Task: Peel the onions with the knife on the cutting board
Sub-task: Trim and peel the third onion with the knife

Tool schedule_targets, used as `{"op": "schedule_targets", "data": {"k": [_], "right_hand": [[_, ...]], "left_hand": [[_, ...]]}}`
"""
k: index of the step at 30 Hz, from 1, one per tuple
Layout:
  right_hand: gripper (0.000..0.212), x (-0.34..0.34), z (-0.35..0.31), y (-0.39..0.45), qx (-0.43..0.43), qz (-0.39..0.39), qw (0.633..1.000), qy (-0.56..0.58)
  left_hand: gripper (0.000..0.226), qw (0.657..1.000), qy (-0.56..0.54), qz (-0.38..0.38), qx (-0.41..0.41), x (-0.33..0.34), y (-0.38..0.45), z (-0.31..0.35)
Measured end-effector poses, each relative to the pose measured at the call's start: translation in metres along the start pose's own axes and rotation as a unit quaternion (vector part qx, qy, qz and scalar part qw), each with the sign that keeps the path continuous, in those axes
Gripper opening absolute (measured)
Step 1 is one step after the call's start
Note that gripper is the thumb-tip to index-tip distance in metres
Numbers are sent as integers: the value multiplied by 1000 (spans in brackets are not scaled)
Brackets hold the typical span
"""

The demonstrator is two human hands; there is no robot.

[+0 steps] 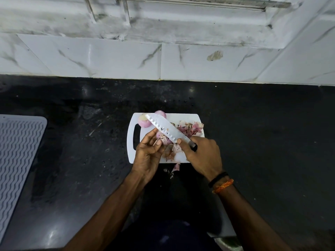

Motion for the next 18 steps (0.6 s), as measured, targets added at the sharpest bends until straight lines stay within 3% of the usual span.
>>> {"op": "schedule_targets", "data": {"k": [5, 9, 18], "right_hand": [[43, -4, 0, 7, -2, -6, 999, 36], [35, -2, 3, 11, 0, -10, 1000, 23], [32, 3, 5, 18, 61, -61, 993, 85]], "left_hand": [[56, 998, 61, -8, -1, 3, -3, 4], [41, 998, 62, -6, -9, 5, -2, 6], [36, 997, -20, 32, -64, 7, -1, 0]]}}
Point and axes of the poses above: each hand's wrist, its own y-axis towards the middle knuckle, its own x-axis out of the palm, z = x × y, the point moved 7 cm from there along y, towards the middle knuckle, and after that the axes turned 12 degrees about x, right-handed, at the moved point
